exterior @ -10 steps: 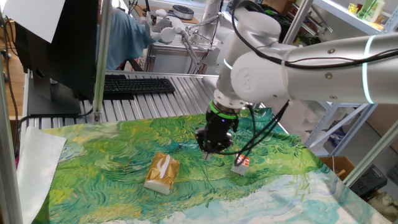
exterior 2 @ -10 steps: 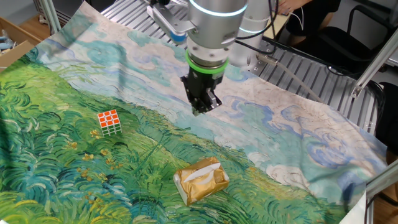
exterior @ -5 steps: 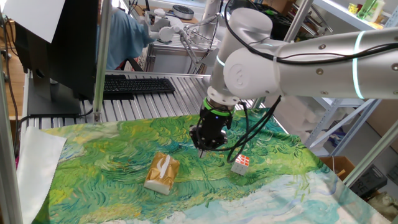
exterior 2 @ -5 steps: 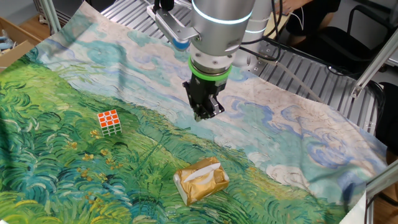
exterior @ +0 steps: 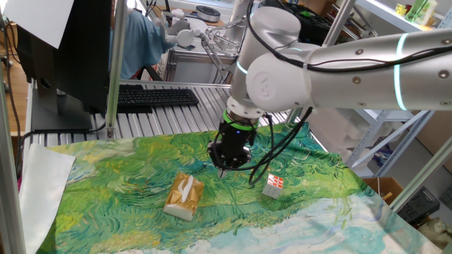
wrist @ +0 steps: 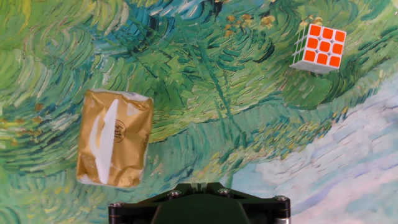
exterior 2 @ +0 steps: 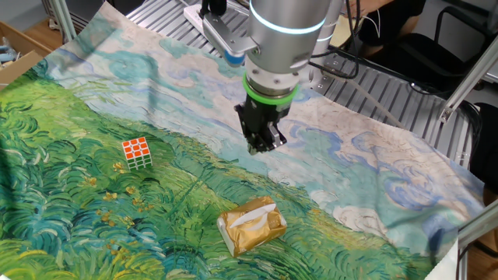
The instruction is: Pull out a napkin
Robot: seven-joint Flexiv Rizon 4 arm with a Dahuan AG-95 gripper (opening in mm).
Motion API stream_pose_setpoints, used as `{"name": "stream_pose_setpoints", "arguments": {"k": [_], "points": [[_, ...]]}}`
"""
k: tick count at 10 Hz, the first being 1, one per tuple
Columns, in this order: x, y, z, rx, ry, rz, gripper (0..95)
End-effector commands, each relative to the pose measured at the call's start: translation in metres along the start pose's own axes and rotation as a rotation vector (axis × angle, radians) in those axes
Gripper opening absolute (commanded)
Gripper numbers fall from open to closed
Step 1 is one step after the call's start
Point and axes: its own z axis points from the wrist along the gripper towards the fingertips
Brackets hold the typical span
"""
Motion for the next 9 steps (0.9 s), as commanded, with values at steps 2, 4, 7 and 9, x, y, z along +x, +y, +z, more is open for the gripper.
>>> {"name": "stream_pose_setpoints", "arguments": {"k": [2,4,7,9], "points": [[0.002,0.008,-0.001,-0.001,-0.002,0.014,0.0],[0.001,0.013,-0.002,-0.001,-0.002,0.018,0.0],[-0.003,0.017,0.001,-0.001,-0.002,0.013,0.0],[-0.005,0.022,0.003,-0.002,-0.002,0.012,0.0]]}}
